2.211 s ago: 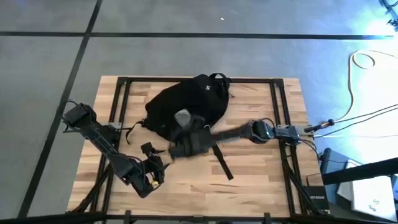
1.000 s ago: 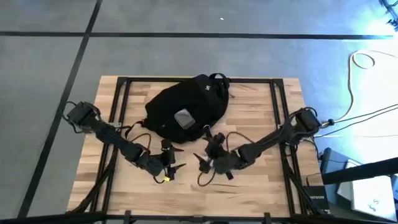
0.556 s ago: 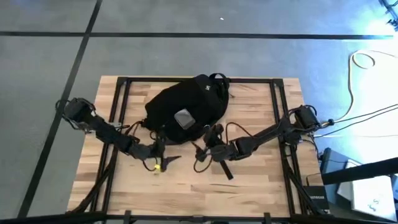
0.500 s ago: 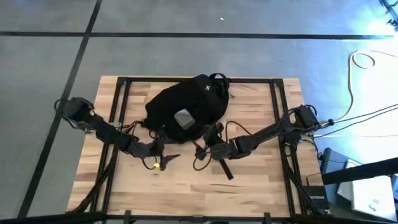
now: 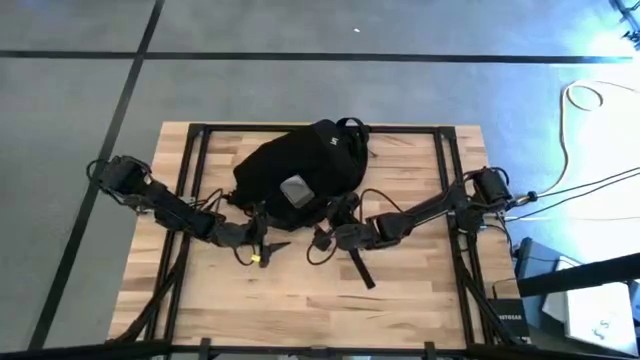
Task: Unpack backpack
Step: Put the pink cellphone into the black bag
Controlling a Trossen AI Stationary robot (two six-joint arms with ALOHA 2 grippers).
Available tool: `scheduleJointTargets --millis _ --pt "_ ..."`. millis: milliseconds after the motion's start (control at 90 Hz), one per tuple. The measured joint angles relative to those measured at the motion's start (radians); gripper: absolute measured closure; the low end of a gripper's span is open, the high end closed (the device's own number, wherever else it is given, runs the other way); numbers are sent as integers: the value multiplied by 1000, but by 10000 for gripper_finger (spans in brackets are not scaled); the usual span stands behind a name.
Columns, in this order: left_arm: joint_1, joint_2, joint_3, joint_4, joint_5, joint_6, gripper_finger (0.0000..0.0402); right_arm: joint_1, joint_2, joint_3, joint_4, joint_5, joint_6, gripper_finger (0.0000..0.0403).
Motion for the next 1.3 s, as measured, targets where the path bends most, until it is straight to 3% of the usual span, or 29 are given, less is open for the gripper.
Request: scheduleJointTargets --millis 211,322,500,667,722,878,1033,1300 --pt "47 0 0 -115 -49 -72 121 -56 15 1 -4 -129 36 25" --pt "71 0 0 -144 -49 -57 121 -93 29 1 1 -177 -4 56" --pt "112 0 0 -149 -38 17 121 -117 60 1 68 -243 -89 187" --pt "177 0 0 -143 94 20 121 -154 97 1 172 -330 -188 352" --pt "197 0 1 -144 127 6 121 -169 101 3 171 -338 -190 386" --pt "237 0 1 -145 142 26 121 -215 105 4 148 -405 -193 390" --pt "266 0 1 -148 168 28 121 -260 105 5 90 -587 -187 400" --pt "268 0 1 -138 175 26 121 -275 105 6 44 -573 -140 402"
